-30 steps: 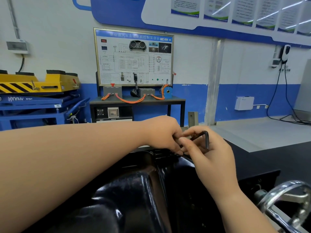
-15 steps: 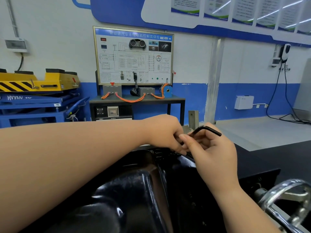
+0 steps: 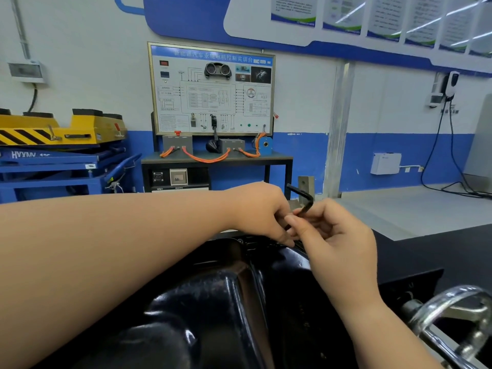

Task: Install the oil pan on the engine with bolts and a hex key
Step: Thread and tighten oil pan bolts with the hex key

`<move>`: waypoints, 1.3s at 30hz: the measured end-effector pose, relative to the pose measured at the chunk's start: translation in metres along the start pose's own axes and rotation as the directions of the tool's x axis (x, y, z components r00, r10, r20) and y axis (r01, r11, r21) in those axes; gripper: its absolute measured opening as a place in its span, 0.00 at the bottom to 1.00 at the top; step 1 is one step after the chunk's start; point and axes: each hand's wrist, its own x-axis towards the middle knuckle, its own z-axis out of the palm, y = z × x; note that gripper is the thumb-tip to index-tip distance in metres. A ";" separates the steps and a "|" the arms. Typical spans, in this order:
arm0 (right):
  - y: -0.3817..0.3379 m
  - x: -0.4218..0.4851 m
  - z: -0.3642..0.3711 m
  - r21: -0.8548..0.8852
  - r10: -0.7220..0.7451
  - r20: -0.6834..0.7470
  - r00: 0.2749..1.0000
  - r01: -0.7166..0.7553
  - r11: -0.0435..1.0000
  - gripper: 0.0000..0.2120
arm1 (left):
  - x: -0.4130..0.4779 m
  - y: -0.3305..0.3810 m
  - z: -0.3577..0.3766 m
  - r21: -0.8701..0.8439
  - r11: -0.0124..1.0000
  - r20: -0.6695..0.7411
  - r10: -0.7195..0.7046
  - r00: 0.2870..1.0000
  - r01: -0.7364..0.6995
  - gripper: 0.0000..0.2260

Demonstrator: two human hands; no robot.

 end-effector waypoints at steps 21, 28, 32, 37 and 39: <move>0.002 0.001 -0.001 -0.023 0.027 -0.042 0.999 -0.028 0.999 0.10 | 0.001 0.002 -0.001 0.033 0.999 0.019 0.018 1.000 -0.018 0.13; -0.003 -0.002 -0.001 -0.079 -0.062 0.074 0.995 0.068 0.995 0.16 | 0.002 0.000 -0.001 0.040 0.999 0.020 -0.003 1.000 0.003 0.19; -0.003 -0.002 -0.001 -0.140 -0.089 0.085 0.992 0.100 0.985 0.12 | 0.002 0.000 -0.002 0.038 0.999 0.006 0.017 1.000 -0.017 0.21; -0.004 -0.002 0.000 -0.056 -0.069 0.067 0.995 0.073 0.996 0.07 | 0.002 -0.001 -0.001 0.037 0.999 -0.005 0.027 1.000 -0.027 0.21; 0.000 -0.001 -0.001 -0.044 -0.042 0.024 0.999 0.044 0.998 0.07 | 0.002 -0.002 0.000 0.025 1.000 0.000 0.014 1.000 -0.014 0.18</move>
